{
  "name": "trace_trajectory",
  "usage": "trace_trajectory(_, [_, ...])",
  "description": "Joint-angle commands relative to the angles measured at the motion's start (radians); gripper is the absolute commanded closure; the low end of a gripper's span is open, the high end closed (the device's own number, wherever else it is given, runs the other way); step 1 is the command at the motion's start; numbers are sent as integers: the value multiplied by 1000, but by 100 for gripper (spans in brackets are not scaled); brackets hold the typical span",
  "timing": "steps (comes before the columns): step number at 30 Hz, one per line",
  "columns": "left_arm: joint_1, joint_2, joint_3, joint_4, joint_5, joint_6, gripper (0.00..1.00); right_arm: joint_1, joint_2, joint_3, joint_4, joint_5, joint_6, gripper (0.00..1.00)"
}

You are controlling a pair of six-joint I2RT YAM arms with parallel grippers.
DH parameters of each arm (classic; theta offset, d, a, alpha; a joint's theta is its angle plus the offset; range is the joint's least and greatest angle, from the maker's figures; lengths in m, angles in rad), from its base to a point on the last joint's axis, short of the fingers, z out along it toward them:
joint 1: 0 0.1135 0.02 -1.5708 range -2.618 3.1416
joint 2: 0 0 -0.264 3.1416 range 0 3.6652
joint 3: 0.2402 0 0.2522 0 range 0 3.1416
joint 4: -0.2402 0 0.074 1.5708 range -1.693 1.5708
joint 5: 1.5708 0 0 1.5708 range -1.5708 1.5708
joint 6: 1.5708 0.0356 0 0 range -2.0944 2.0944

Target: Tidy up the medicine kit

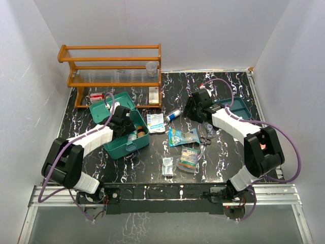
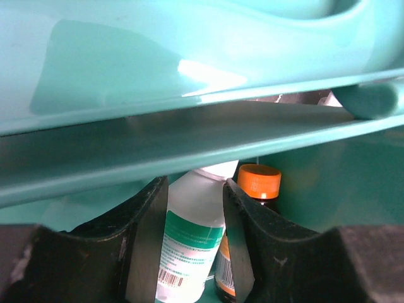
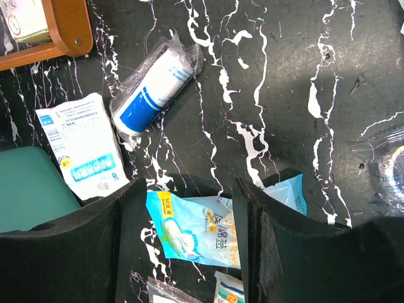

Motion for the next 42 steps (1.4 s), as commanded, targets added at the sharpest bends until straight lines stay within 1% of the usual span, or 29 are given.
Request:
trace_trajectory(1, [3, -5, 9, -38, 1, -37, 64, 0, 5, 52, 21, 9, -21, 46])
trace_trajectory(7, [-1, -85, -37, -78, 86, -52, 71, 1, 24, 68, 22, 4, -27, 46])
trace_trajectory(8, [-1, -121, -40, -88, 97, -45, 72, 1, 26, 70, 22, 2, -27, 46])
trace_trajectory(11, [0, -180, -51, -112, 117, -23, 72, 1, 33, 73, 24, 1, -28, 46])
trace_trajectory(13, [-1, -206, -48, -135, 120, -12, 69, 0, 39, 77, 23, 1, -27, 46])
trace_trajectory(14, [0, -220, -30, -174, 110, 1, 63, 0, 45, 85, 22, 0, -27, 46])
trace_trajectory(16, [-1, -231, 2, -217, 85, 12, 57, 1, 49, 93, 22, -1, -29, 46])
trace_trajectory(19, [-1, -232, 44, -254, 85, 32, 54, 0, 57, 107, 23, -1, -34, 46])
trace_trajectory(22, [-1, -231, 46, -234, 105, 68, 48, 1, 68, 124, 23, 3, -45, 46])
trace_trajectory(24, [-1, -229, 31, -177, 122, 121, 47, 0, 76, 132, 24, 6, -55, 46])
trace_trajectory(27, [-2, -202, 17, -124, 74, 169, 51, 1, 85, 139, 25, 14, -68, 46])
trace_trajectory(31, [-11, -150, -14, -26, 13, 210, 58, 1, 88, 136, 26, 27, -83, 46])
trace_trajectory(34, [-26, -98, -15, 4, -52, 212, 61, 1, 90, 144, 26, 36, -94, 46])
trace_trajectory(35, [-31, -68, -15, 11, -72, 210, 64, 1, 91, 149, 24, 39, -98, 46])
trace_trajectory(37, [-36, -34, -18, 40, -87, 210, 68, 1, 98, 164, 21, 39, -109, 46])
trace_trajectory(39, [-40, -8, -22, 65, -76, 209, 71, 1, 106, 175, 16, 41, -117, 46])
trace_trajectory(42, [-60, 8, -34, 61, -73, 203, 73, 1, 114, 185, 11, 43, -121, 46])
